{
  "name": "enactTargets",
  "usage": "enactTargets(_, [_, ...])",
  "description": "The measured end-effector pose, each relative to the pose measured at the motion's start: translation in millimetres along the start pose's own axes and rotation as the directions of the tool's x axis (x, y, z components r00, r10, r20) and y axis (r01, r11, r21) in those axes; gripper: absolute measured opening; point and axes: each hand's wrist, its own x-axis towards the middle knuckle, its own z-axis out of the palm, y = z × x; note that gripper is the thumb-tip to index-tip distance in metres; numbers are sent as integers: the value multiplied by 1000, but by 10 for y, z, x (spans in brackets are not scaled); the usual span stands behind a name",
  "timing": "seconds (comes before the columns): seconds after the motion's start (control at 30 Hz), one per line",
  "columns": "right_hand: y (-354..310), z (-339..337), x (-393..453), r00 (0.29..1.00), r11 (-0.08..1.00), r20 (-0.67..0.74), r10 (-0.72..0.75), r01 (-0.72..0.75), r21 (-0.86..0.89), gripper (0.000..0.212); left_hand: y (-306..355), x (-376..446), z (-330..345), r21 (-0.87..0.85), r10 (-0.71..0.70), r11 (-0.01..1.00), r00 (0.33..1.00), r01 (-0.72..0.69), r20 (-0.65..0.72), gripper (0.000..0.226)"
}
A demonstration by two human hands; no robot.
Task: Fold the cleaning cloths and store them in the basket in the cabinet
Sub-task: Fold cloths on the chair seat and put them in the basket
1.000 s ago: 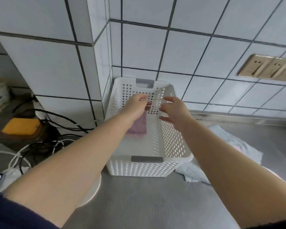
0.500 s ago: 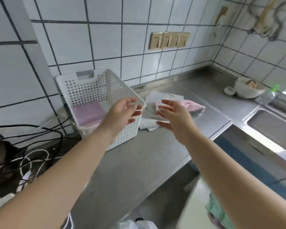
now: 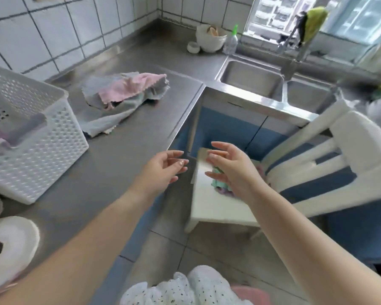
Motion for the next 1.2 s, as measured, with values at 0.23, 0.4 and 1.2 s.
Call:
enactTargets(0.23, [337, -651, -420, 987, 995, -144, 74, -64, 76, 31, -213, -93, 640, 90, -47, 995, 984, 32, 172, 15])
enactTargets(0.4, [596, -1072, -739, 975, 991, -198, 98, -76, 114, 31, -316, -229, 1047, 145, -73, 989, 969, 39, 235, 23])
enactTargets(1.2, [1324, -2662, -987, 983, 984, 30, 181, -181, -2, 29, -966, -813, 2466, 13, -109, 994, 994, 109, -33, 21])
